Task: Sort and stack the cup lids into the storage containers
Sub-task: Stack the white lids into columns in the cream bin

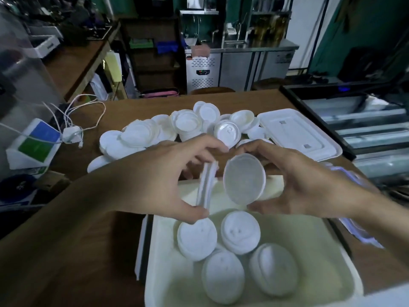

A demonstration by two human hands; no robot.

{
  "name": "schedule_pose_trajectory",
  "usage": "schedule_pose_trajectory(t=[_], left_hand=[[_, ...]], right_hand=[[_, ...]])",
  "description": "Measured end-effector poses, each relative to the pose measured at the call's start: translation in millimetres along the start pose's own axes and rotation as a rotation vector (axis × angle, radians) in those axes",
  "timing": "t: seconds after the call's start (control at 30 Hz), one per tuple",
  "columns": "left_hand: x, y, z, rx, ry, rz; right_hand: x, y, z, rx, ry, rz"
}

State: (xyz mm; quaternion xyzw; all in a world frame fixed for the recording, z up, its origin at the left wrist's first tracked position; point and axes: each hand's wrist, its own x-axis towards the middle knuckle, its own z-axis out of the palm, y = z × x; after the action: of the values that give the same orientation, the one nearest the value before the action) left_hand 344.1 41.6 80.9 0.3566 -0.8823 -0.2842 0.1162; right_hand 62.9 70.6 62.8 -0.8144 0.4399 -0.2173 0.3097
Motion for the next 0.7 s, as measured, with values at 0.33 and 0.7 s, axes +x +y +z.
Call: schedule_pose_trajectory(t=[0.33,0.7], left_hand=[[-0.6,-7.6,42.6,0.311,-0.274,-0.156],[7.4,-11.1,76.1,0.580,-0.450,-0.222]], right_hand=[[-31.3,2.6,41.3,-0.338,-0.302,0.110],[-26.8,-8.3,74.6,-0.573,-0.486,-0.030]])
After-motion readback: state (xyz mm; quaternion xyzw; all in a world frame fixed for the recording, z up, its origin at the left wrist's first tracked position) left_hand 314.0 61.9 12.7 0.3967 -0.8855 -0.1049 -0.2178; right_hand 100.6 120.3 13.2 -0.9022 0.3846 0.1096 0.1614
